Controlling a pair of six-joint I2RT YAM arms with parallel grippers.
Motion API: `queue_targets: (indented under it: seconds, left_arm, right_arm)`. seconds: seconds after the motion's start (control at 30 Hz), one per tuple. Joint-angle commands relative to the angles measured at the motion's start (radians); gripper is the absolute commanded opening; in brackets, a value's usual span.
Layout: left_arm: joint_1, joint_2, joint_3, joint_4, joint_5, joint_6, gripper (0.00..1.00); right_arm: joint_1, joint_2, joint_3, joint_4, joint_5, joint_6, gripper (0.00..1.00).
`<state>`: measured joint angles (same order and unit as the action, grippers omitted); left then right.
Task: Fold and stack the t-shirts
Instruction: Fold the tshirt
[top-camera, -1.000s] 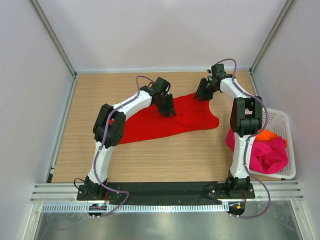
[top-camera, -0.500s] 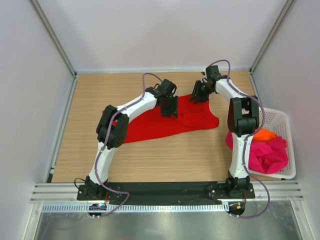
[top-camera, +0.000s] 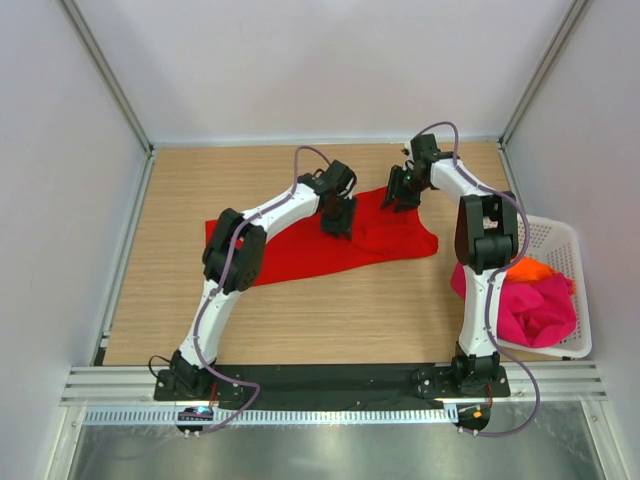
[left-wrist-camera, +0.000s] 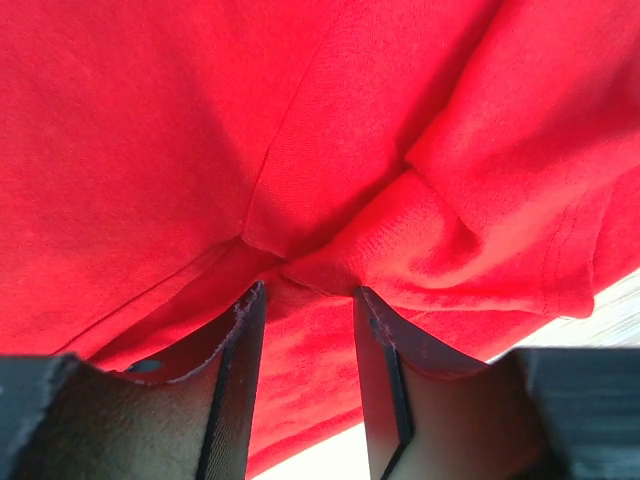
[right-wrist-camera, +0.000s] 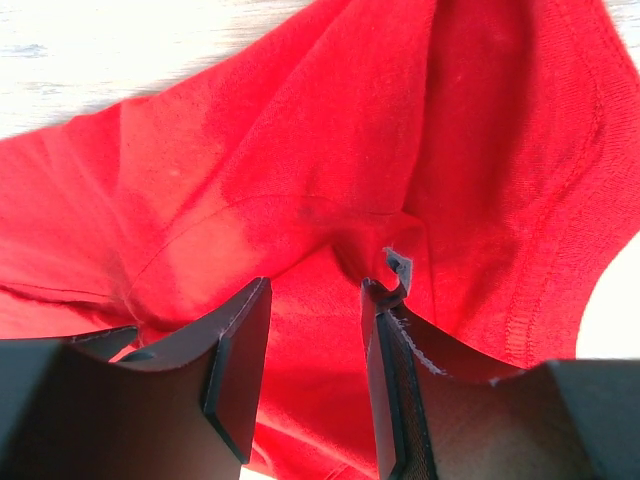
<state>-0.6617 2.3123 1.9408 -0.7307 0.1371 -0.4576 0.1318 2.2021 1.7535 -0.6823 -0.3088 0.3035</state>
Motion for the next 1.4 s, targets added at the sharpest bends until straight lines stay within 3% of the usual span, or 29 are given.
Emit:
queue_targets:
  seconds: [0.0,0.17,0.33,0.5,0.57,0.6,0.73,1.1,1.27,1.33,1.37]
  left_arm:
    - [-0.004,0.009,0.035,-0.016,0.032,0.028,0.41]
    - [-0.004,0.018,0.047,-0.012,0.015,0.037,0.37]
    - [-0.004,0.027,0.053,-0.018,0.013,0.046,0.19]
    - [-0.004,0.018,0.044,-0.019,0.002,0.045,0.03]
    - [-0.004,0.010,0.038,-0.019,-0.005,0.046,0.02]
    - [-0.004,0.010,0.037,-0.021,-0.005,0.048,0.01]
    - [-0.004,-0.002,0.024,-0.018,-0.016,0.051,0.00]
    - [-0.001,-0.033,0.020,-0.013,-0.088,0.059,0.00]
    - [0.008,-0.047,0.021,-0.007,-0.105,0.060,0.00]
    - [0.014,-0.042,0.046,-0.013,-0.108,0.057,0.02]
    - [0.016,-0.039,0.055,-0.019,-0.110,0.057,0.05]
  right_arm:
    - [0.014,0.002,0.004,-0.002,0.020,-0.024,0.48]
    - [0.026,0.025,0.018,0.006,0.042,-0.017,0.48]
    - [0.035,0.039,0.023,0.006,0.077,0.000,0.45]
    - [0.035,0.001,-0.015,0.046,0.132,0.032,0.31]
    - [0.035,-0.013,-0.017,0.050,0.157,0.036,0.22]
    - [0.037,-0.018,-0.017,0.049,0.168,0.043,0.12]
    - [0.035,-0.048,-0.026,0.067,0.203,0.068,0.02]
    - [0.026,-0.114,-0.019,0.078,0.356,0.125,0.01]
    - [0.022,-0.096,-0.009,0.089,0.350,0.131,0.01]
    - [0.023,-0.070,0.011,0.096,0.321,0.128,0.05]
    - [0.022,-0.064,0.018,0.095,0.323,0.125,0.11]
